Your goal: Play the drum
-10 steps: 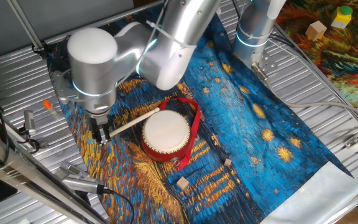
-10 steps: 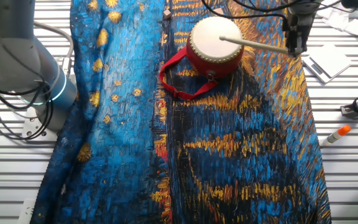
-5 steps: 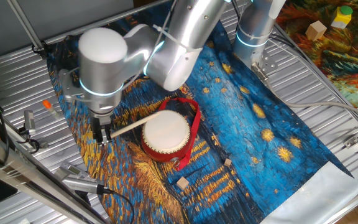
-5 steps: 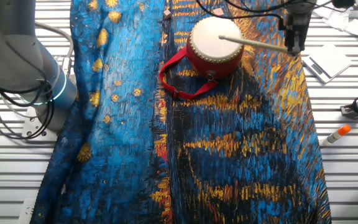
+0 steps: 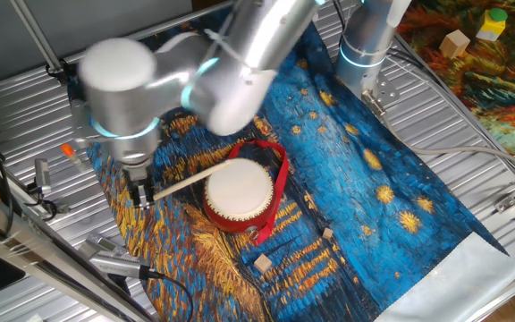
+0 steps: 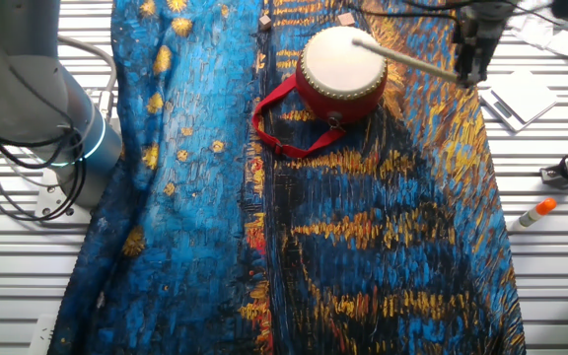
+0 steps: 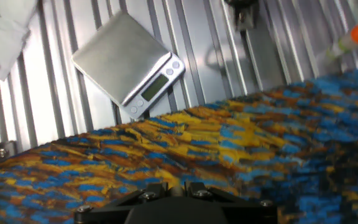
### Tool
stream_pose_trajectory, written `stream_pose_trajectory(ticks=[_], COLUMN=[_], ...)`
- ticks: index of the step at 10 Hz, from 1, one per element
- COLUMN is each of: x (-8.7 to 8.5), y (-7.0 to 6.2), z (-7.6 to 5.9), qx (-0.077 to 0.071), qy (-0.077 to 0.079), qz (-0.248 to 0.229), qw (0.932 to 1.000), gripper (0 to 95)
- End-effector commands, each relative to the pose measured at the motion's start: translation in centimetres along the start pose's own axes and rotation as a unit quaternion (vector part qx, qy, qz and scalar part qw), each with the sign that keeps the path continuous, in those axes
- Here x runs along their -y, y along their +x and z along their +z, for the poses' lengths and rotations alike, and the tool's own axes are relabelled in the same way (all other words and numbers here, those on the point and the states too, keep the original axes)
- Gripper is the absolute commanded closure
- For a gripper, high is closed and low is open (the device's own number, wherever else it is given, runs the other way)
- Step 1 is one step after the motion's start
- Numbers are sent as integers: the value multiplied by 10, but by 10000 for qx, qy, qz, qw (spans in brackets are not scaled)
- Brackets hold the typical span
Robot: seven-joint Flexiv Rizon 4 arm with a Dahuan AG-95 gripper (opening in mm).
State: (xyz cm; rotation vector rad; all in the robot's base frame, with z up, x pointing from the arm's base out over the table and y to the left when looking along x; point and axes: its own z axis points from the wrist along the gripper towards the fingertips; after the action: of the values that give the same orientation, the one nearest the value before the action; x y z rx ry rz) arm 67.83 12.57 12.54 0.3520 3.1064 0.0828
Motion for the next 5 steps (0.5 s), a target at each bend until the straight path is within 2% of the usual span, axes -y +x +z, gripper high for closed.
stream_pose_trajectory(ticks=[1,2,3,5], x=[-2,-3,-3,-3], y=[0,0,0,0], z=[1,1,0,0], qx=[-1363,-1306,-1189,-1135], qy=[-44,-19,-39,-47], qz=[86,79,60,36], qw=[9906,9914,9929,9935], gripper=[950,950,950,950])
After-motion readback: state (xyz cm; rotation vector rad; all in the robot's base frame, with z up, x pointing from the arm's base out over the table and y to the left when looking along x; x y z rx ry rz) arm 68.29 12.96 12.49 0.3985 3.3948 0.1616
